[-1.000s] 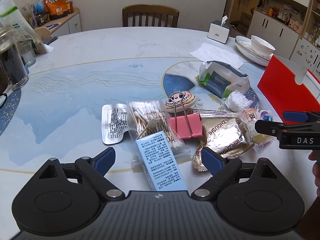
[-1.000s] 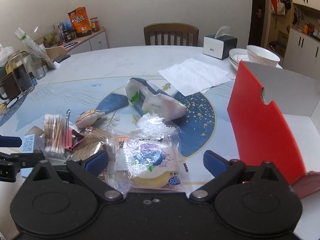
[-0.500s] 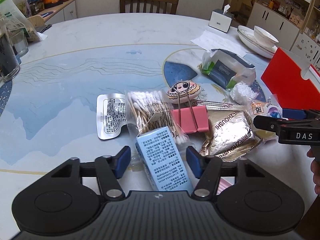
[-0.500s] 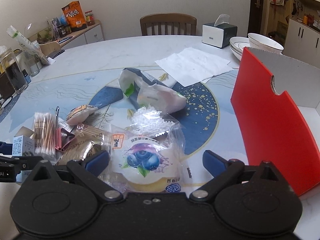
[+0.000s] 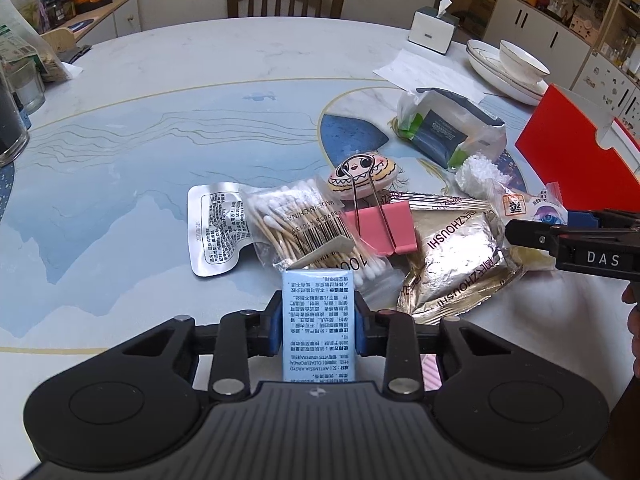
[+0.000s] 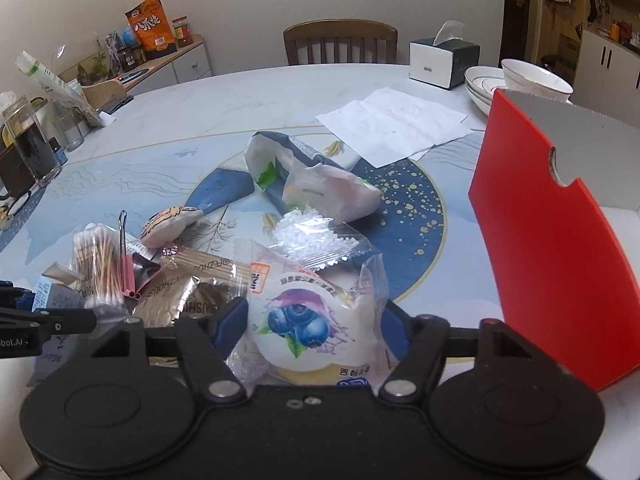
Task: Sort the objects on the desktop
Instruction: 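Grasp the blue-white swab box with left tool while right tool grasps blueberry snack bag, then carry the swab box with left tool while right tool carries snack bag into shoebox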
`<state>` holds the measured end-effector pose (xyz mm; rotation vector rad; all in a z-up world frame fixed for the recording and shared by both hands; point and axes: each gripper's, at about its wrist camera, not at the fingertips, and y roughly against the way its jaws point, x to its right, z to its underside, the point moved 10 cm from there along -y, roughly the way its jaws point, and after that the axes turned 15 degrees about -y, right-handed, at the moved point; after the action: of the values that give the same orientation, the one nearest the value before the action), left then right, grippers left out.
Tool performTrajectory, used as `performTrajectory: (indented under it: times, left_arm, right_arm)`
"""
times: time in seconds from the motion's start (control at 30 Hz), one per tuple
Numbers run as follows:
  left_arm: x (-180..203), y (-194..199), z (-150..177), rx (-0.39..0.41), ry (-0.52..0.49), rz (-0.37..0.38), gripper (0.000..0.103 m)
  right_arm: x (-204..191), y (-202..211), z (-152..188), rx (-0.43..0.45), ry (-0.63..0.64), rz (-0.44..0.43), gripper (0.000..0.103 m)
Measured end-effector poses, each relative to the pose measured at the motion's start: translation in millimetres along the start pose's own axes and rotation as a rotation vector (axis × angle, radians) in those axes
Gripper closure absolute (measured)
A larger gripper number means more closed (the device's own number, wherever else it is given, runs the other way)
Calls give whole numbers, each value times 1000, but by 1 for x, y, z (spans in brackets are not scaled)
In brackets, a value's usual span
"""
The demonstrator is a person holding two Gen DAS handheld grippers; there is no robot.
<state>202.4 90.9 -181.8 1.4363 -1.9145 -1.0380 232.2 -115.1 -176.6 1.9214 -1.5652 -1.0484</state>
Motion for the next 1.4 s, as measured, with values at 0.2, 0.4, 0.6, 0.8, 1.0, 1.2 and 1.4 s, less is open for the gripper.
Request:
performTrajectory:
  times: [0.2,0.4,0.6,0.8,1.0,1.2,1.4]
  left_arm:
    - [-1,7,-2,6,-4,23,72]
    - [-4,19,-9,24,-11,32,72]
    - [1,36,-22,60,-32,45,72]
    - [9,52,-39,105,-53,56,72]
    - [28,64,-58,136,-82,62,72]
    - [58,68,-80,144,-92,61,72]
    - [103,67,-110,167,-110,72,72]
  right_arm:
    - [3,7,0,6,-2,25,41]
    - [2,23,-2,16,-15,33,42]
    - [-8,50,-14,47,-22,16,42]
    - [-14,81,-27,74,-21,-10,42]
    - [-8,105,-42,86,-28,-35,42]
    - [14,123,-60,99,-8,-47,42]
    - [55,134,-76,110,-12,-46,42]
